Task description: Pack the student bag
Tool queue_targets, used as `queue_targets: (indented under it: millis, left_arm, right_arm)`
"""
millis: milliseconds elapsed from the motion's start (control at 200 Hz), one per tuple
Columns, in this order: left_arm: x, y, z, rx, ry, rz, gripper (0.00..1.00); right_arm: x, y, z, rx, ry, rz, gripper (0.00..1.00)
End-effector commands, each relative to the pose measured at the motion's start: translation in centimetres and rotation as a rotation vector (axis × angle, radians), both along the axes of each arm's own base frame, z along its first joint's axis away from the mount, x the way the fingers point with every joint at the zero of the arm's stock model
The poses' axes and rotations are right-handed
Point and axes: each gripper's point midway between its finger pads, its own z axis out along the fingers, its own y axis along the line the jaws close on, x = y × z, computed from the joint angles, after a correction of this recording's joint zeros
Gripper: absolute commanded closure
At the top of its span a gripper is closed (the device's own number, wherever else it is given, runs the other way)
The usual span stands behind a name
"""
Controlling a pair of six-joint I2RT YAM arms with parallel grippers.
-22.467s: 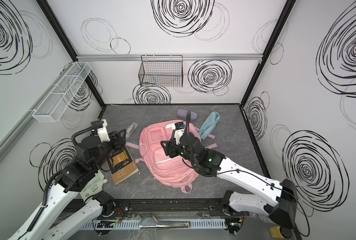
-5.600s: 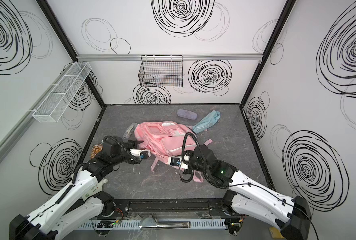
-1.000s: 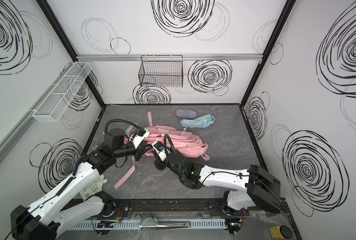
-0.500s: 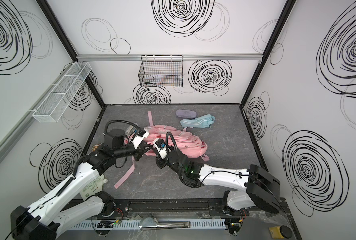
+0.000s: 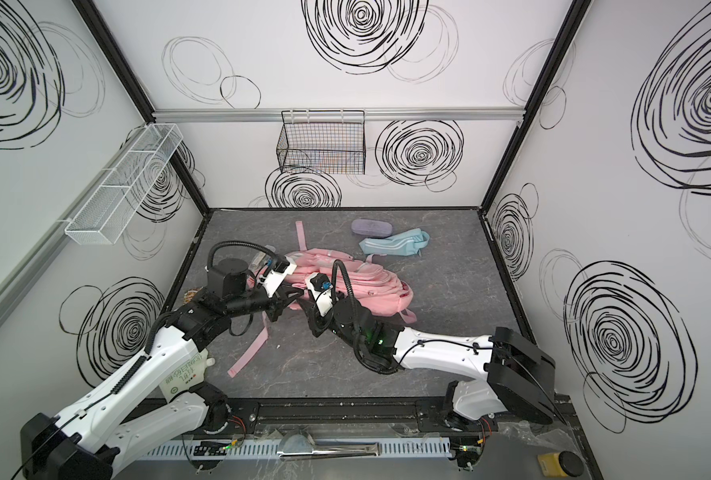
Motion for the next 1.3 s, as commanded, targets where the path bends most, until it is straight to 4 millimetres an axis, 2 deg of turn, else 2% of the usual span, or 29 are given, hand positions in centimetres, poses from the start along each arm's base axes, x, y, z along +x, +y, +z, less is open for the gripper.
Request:
queue_targets:
  millis: [0,225,445,765,920,1101,1191,1271,1286,1296]
  left_arm:
    - [-1.3,-1.8,3.5,-0.112,-0.084,-0.104,1.00]
    - [-0.5,-1.0,3.4,-0.089,-0.126,-0.043,1.00]
    - [0.6,0.3,3.5,-0.066,-0.204,0.054,1.00]
    - [2.2,2.5,3.2,-0.008,-0.275,0.197,1.00]
    - [2.9,3.4,2.7,0.032,-0.286,0.255,1.00]
    - [3.7,5.1,2.8,0.069,-0.316,0.343,1.00]
    - [3.8,5.7,3.3,0.085,-0.357,0.369,1.00]
    - [3.1,5.5,4.1,0.090,-0.418,0.335,1.00]
    - [2.9,5.2,4.3,0.094,-0.434,0.315,0.98]
    - [2.7,5.1,4.5,0.095,-0.444,0.302,0.91]
  right_arm:
    - [0.0,1.1,4.7,0.147,-0.054,0.039,0.81]
    - [-0.1,-0.1,5.5,0.177,-0.015,0.026,1.00]
    - [-2.1,-2.1,6.7,0.352,0.169,0.100,1.00]
    - [-4.3,-6.0,6.7,0.591,0.420,0.165,1.00]
    - [-4.8,-7.7,6.4,0.604,0.450,0.138,1.00]
    - [-5.0,-10.7,5.3,0.615,0.445,0.064,1.00]
    - [-5.5,-11.6,5.9,0.643,0.426,0.073,1.00]
    - [-6.2,-11.5,6.9,0.649,0.408,0.123,1.00]
    - [-6.4,-11.3,7.0,0.645,0.407,0.135,1.00]
    - [-6.4,-11.2,7.2,0.643,0.405,0.141,1.00]
